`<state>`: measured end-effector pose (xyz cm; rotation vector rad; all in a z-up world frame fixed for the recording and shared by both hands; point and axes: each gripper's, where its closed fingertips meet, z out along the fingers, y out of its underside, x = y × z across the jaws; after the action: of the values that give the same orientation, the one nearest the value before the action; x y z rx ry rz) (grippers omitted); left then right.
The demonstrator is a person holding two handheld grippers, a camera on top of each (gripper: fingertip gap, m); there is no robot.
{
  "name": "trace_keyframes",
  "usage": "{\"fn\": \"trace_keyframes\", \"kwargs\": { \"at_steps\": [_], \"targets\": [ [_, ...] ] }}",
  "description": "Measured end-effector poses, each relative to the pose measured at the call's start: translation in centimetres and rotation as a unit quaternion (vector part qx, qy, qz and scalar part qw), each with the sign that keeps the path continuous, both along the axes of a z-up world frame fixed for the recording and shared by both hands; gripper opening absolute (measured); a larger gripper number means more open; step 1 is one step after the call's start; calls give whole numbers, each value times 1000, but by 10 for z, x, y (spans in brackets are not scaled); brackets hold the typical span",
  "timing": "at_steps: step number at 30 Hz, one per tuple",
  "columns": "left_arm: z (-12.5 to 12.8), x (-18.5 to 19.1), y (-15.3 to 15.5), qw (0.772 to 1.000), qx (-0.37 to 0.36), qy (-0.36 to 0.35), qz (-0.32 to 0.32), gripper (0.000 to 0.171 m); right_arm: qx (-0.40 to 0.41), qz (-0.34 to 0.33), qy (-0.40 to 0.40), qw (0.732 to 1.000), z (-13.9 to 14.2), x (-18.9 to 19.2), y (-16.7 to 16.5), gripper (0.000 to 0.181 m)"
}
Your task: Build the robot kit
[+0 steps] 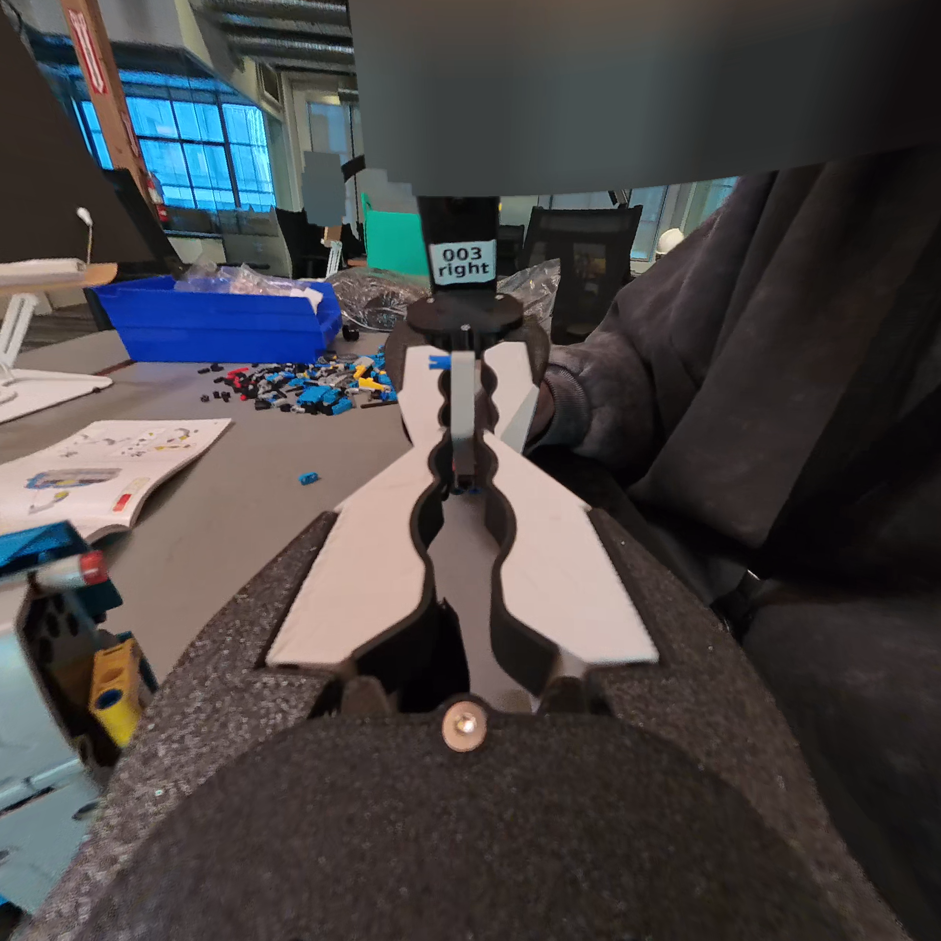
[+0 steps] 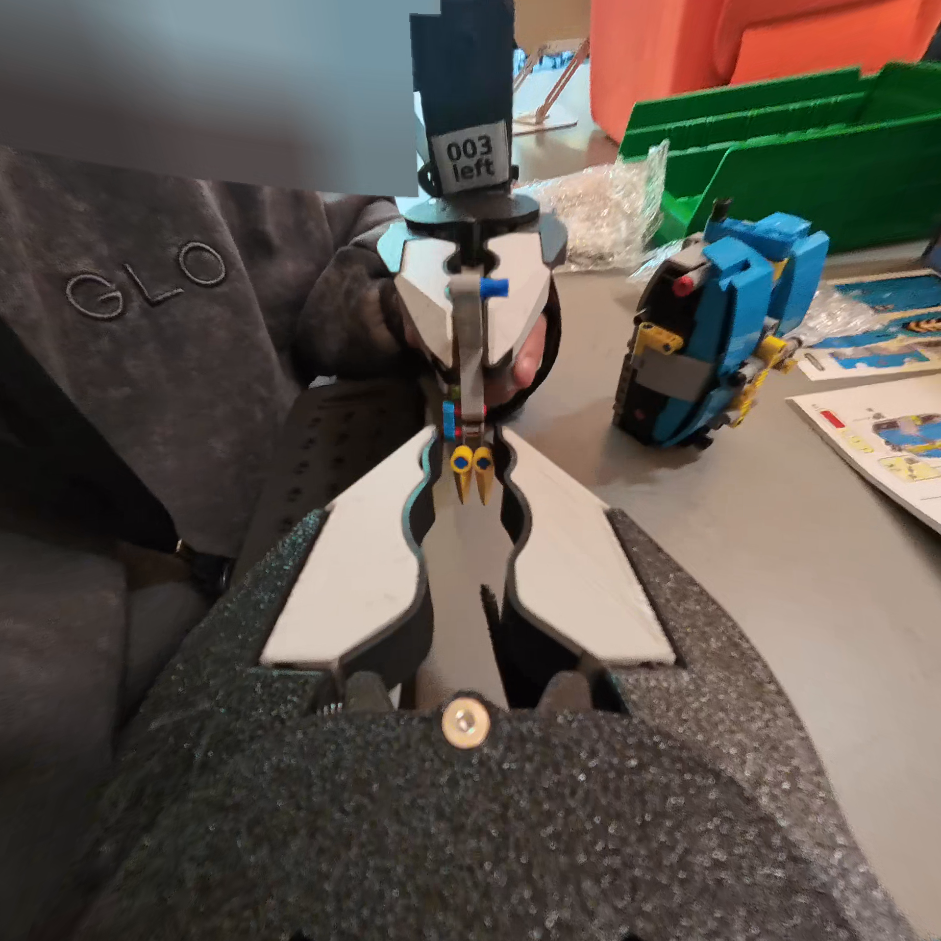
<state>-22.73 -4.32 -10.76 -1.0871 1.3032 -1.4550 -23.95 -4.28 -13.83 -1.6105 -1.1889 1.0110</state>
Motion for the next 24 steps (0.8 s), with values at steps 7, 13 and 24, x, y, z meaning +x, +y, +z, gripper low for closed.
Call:
{"fn": "trace_keyframes", "kwargs": {
  "at_steps": [7, 13, 24],
  "targets": [
    [-10, 4, -9, 999, -9, 41, -29, 29, 34, -20, -28, 999, -3, 2, 3, 18],
    [-14, 5, -4, 999, 17, 48, -6, 14, 19, -14, -27, 999, -4, 1, 2, 18],
    [-12, 3, -7, 998, 49, 40, 8, 11, 0, 3, -22, 1000, -3, -2, -5, 15]
  ]
}}
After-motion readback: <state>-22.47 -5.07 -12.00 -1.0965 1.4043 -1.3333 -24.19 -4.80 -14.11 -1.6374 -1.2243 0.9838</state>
